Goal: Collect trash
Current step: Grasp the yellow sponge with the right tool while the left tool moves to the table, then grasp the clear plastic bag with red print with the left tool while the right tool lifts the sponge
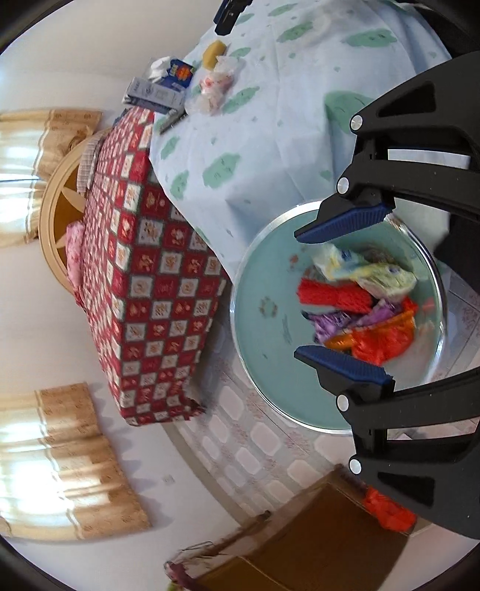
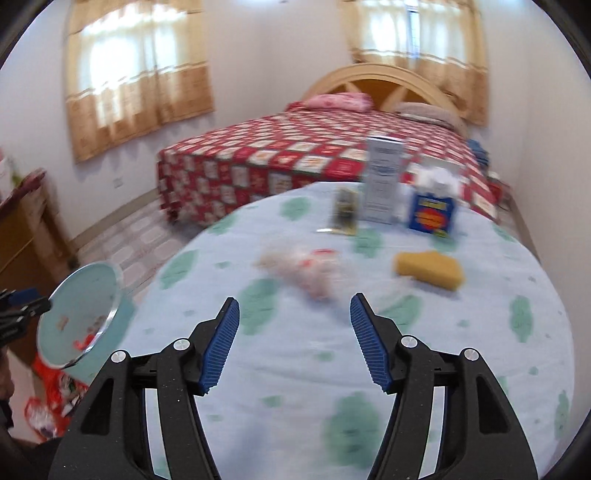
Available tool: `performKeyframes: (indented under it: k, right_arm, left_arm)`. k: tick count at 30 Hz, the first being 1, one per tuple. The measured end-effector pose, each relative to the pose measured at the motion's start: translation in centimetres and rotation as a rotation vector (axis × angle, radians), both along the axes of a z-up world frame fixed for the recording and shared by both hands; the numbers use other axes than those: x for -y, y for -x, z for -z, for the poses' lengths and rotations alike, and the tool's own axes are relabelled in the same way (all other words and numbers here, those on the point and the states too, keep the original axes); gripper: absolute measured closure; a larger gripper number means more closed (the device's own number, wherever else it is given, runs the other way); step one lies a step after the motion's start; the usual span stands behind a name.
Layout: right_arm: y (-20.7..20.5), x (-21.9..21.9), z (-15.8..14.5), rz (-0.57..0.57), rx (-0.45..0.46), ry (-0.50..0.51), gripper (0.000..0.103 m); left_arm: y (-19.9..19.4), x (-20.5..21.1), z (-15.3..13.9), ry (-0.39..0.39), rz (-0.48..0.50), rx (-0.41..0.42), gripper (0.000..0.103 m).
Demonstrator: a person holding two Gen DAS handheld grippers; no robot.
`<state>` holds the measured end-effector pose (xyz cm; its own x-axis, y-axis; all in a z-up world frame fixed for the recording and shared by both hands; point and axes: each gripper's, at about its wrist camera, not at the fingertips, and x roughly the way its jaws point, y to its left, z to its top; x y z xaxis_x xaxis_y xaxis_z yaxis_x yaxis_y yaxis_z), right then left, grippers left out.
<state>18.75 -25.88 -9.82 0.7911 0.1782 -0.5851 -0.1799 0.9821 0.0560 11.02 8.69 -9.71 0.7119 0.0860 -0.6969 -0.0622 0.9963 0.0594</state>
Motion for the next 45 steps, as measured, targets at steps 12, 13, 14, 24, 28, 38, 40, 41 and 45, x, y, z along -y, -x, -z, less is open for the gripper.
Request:
performKeyframes:
  k: [12,13,14,24,28,38,40,41,45]
  right_arm:
    - [-7.5,8.1,2.0,0.135,-0.067,0.159,0.04]
    - [-8.1,8.7,2.3,0.132,-0.081,0.158,0.04]
    - [-8.6,9.1,2.5,0.134,-0.093,0.157,0.041]
    - [-11.9,10.9,5.2,0.045,-0.252,0.115,0.068]
    - [-11.1,11.2,4.5,0.032,-0.235,0.074,0.082]
    - [-4.0,18.0,2.1,0.239,-0.158,-0.081,0.082]
    - [-2.5,19.2,2.1,0.26,-0.151,-0.097,0.082]
    - [-1.9,19.5,2.2,0.266,-0.149,-0.102,0.082]
    - [0.0,20.5,2.7,0.281,-0.139,-0.114,0.082]
  left_arm:
    - [-9.4,8.2,0.3,0.023,0.021,0.002,0.042]
    - [-10.4,8.7,0.5,0.014,0.021,-0.002,0.042]
    - [-11.3,9.1,0.5,0.007,0.013,-0.004,0.042]
    - [-16.6,9.6,0.6,-0.014,-0.041,-0.026,0.042]
    - [-16.5,10.5,0.7,-0.027,-0.021,-0.038,0.042]
    - [-16.4,19.8,0.3,-0.016,0.145,-0.038,0.042]
    - [-16.6,22.1,0.5,-0.021,0.181,-0.043,0.042]
    - [-16.7,22.8,0.7,-0.021,0.19,-0.046,0.042]
    - [-16.7,25.6,1.5,-0.016,0.227,-0.066,0.042]
